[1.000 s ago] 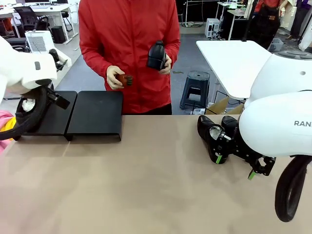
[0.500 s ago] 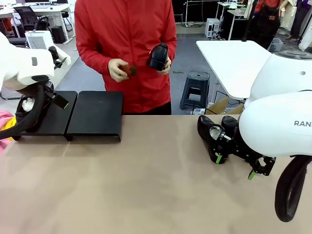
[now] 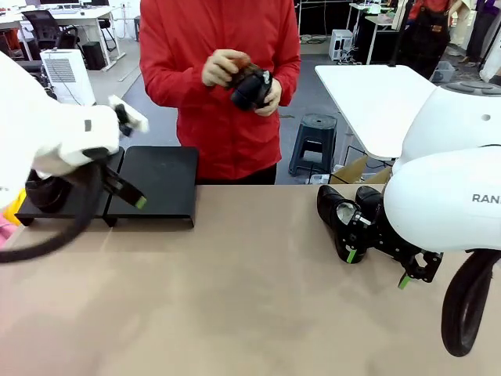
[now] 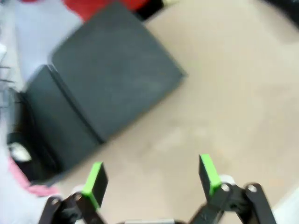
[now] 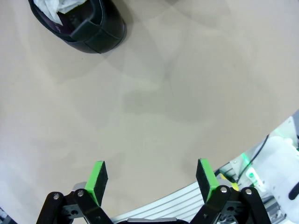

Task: Organize the shoes by placing them on the stand.
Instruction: Pick up one Shoe and place it in the middle of the table.

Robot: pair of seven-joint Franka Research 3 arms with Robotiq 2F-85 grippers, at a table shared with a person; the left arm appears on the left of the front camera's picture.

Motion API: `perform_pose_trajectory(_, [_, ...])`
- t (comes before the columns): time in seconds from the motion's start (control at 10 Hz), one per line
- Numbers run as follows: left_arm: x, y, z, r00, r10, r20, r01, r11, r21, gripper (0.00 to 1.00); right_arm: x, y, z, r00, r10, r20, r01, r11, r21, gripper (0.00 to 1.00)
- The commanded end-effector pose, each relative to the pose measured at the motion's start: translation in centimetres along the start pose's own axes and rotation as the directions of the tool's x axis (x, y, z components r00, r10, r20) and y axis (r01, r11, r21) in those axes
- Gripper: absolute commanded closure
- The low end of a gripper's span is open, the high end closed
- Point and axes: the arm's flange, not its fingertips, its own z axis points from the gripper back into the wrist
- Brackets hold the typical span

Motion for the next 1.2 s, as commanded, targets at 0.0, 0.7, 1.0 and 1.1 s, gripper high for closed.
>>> perform_pose_trajectory(0.0, [-1.1,-1.7,3.0,0.998,0.061,-0.006,-0.061,0.994,-0.093,0.0,0.1,0.2,-0.1,1.0,0.012,0.005,-0.012,1.0,0.011,0.0])
perform_pose_trajectory(0.7, [-1.7,-1.6,3.9,0.986,0.15,-0.067,-0.157,0.981,-0.115,0.0,7.1,5.0,1.0,0.888,0.41,0.206,-0.418,0.909,-0.008,0.0])
perform_pose_trajectory(1.0, [-1.7,-1.6,3.9,0.986,0.15,-0.067,-0.157,0.981,-0.115,0.0,8.9,9.4,-0.9,0.839,0.497,0.219,-0.522,0.85,0.071,0.0])
perform_pose_trajectory(1.1, [-1.7,-1.6,3.9,0.986,0.15,-0.067,-0.157,0.981,-0.115,0.0,9.0,10.4,-1.7,0.83,0.514,0.219,-0.54,0.837,0.083,0.0])
